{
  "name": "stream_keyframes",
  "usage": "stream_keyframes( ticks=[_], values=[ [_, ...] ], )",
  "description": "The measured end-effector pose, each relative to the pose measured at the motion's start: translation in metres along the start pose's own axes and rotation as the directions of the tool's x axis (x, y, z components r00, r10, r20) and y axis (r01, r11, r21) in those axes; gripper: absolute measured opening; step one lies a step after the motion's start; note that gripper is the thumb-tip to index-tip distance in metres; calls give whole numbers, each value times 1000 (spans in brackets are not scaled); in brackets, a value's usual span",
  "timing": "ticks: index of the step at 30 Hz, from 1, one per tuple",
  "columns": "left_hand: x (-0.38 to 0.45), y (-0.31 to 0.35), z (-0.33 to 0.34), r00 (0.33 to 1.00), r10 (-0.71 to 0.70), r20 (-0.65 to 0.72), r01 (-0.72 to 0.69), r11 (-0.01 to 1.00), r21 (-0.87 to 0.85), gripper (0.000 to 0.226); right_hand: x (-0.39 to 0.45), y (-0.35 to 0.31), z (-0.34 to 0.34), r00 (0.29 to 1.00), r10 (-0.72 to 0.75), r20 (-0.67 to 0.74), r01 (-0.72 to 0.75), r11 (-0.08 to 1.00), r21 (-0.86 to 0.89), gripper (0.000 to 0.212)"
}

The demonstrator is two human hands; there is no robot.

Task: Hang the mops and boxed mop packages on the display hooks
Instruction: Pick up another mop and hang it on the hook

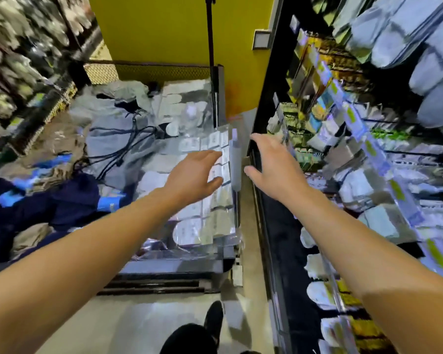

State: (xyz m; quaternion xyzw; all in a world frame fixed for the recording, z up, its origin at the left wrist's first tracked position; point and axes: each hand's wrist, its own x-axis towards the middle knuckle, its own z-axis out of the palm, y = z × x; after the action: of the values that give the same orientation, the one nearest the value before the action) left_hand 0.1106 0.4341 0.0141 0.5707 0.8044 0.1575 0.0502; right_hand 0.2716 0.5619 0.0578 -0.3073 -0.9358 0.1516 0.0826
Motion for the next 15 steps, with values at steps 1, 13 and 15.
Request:
stream_keyframes(
  ticks=[1, 13, 15],
  values=[
    [13, -4, 4, 1000, -12, 17, 12, 1000, -18, 65, 13, 1, 3, 1000, -5, 5, 4, 1000, 16, 71],
    [83, 8, 67, 984, 109, 139, -47, 920, -390, 39, 55, 52, 27, 1000, -29, -8, 30, 946, 324, 50],
    [88, 27, 77, 984, 107, 144, -28, 886, -463, 43, 48, 63, 24, 1000, 29, -9, -23, 918, 396, 48]
  ],
)
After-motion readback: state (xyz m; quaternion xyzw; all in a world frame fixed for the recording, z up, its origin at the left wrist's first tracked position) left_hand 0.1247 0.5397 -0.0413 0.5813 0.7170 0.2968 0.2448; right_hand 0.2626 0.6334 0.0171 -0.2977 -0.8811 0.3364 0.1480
